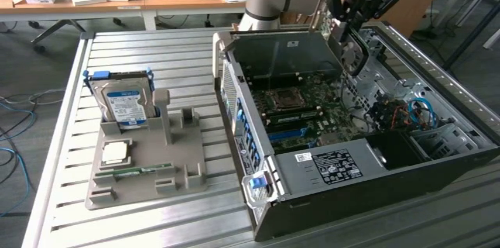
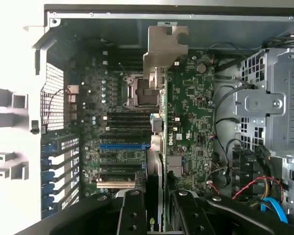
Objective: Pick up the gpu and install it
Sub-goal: 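Pick up the gpu and move the gpu toward the slot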
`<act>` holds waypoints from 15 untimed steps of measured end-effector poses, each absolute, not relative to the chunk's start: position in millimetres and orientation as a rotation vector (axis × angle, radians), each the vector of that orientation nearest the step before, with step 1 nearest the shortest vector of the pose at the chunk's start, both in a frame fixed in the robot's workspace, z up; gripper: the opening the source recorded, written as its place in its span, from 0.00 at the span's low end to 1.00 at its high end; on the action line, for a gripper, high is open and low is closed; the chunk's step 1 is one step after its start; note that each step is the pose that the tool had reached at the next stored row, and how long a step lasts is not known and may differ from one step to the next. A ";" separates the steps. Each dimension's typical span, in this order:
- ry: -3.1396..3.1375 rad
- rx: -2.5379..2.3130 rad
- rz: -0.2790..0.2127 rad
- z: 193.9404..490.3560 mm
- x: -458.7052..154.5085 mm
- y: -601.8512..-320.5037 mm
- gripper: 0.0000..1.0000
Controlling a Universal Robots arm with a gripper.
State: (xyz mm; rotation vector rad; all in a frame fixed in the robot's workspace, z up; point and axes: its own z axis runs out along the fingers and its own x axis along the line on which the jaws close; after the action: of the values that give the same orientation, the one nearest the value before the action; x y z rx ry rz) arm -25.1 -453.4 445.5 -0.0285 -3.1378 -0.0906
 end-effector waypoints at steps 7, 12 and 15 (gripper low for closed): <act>-3.138 -0.024 -0.091 436.8 -24.3 -453.4 0.26; -3.138 -0.024 -0.092 434.9 -17.8 -453.4 0.26; -3.138 -0.024 -0.092 430.3 -16.8 -453.4 0.26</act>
State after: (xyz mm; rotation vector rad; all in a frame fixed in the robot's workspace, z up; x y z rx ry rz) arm -16.8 -453.4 430.3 -0.0236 -3.1376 -0.0919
